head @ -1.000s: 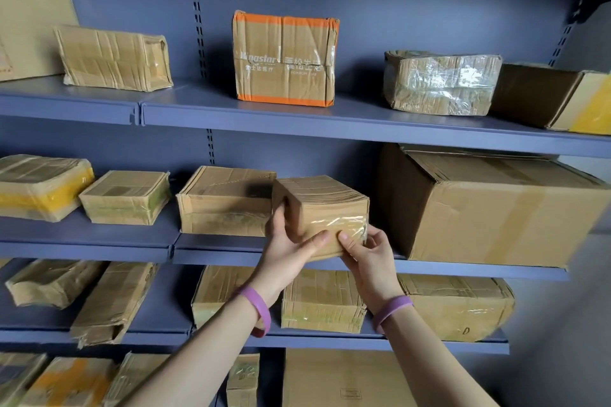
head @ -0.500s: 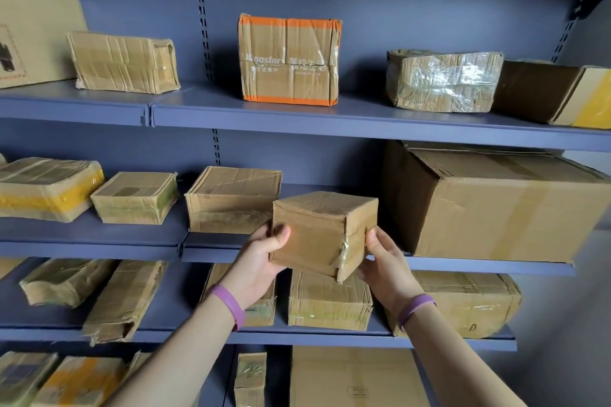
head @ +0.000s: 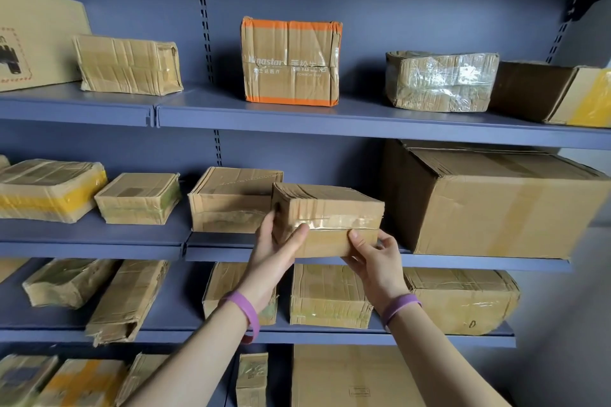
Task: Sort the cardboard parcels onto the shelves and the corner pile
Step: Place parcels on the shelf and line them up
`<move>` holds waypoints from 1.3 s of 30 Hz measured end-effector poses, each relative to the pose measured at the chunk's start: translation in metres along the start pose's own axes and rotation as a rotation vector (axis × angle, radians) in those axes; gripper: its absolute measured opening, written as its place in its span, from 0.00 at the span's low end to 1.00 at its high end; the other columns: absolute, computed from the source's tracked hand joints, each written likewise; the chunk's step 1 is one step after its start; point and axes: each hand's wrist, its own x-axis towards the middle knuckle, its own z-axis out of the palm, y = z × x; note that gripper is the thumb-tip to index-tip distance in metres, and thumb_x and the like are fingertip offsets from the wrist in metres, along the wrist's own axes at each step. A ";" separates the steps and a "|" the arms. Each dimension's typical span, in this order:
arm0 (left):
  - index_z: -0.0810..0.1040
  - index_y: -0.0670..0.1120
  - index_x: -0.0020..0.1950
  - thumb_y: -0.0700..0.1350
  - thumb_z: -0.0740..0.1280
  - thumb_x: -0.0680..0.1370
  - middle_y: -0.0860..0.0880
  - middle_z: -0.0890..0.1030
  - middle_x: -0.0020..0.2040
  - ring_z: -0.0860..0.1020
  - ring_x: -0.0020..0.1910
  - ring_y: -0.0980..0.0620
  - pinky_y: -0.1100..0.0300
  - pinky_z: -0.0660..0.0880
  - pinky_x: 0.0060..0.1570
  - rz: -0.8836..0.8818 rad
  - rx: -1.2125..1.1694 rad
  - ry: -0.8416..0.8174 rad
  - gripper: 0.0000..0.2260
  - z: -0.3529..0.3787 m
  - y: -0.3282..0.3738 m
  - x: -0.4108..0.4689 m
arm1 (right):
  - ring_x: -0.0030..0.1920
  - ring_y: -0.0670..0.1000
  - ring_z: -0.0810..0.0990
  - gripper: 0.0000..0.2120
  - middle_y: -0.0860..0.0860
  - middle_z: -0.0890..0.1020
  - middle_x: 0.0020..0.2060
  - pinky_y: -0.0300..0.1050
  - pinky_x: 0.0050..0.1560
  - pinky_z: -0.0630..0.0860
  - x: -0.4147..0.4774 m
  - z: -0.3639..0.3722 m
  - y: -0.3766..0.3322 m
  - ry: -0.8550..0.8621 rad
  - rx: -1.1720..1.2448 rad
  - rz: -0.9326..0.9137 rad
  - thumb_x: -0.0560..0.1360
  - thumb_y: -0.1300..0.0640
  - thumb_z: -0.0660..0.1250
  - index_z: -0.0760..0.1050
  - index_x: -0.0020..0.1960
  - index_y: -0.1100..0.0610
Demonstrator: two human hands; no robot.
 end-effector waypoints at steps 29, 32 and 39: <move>0.63 0.60 0.75 0.54 0.75 0.68 0.56 0.76 0.67 0.80 0.61 0.55 0.48 0.77 0.62 -0.045 -0.010 -0.080 0.37 0.010 0.000 -0.007 | 0.56 0.57 0.83 0.41 0.61 0.81 0.58 0.48 0.49 0.82 -0.009 -0.004 0.003 -0.102 0.012 -0.009 0.57 0.49 0.84 0.72 0.63 0.64; 0.68 0.54 0.73 0.50 0.71 0.73 0.54 0.78 0.66 0.79 0.59 0.58 0.54 0.78 0.56 -0.041 -0.092 0.010 0.28 0.005 0.000 -0.001 | 0.58 0.57 0.82 0.38 0.58 0.82 0.57 0.49 0.53 0.81 -0.013 -0.008 0.004 -0.160 -0.042 -0.044 0.59 0.41 0.82 0.75 0.59 0.61; 0.76 0.50 0.65 0.43 0.66 0.78 0.46 0.82 0.61 0.79 0.62 0.46 0.46 0.76 0.61 -0.220 -0.342 -0.043 0.15 -0.016 -0.002 0.003 | 0.65 0.51 0.77 0.27 0.50 0.78 0.64 0.56 0.65 0.75 -0.010 -0.023 -0.003 -0.102 -0.214 -0.064 0.70 0.37 0.68 0.72 0.65 0.47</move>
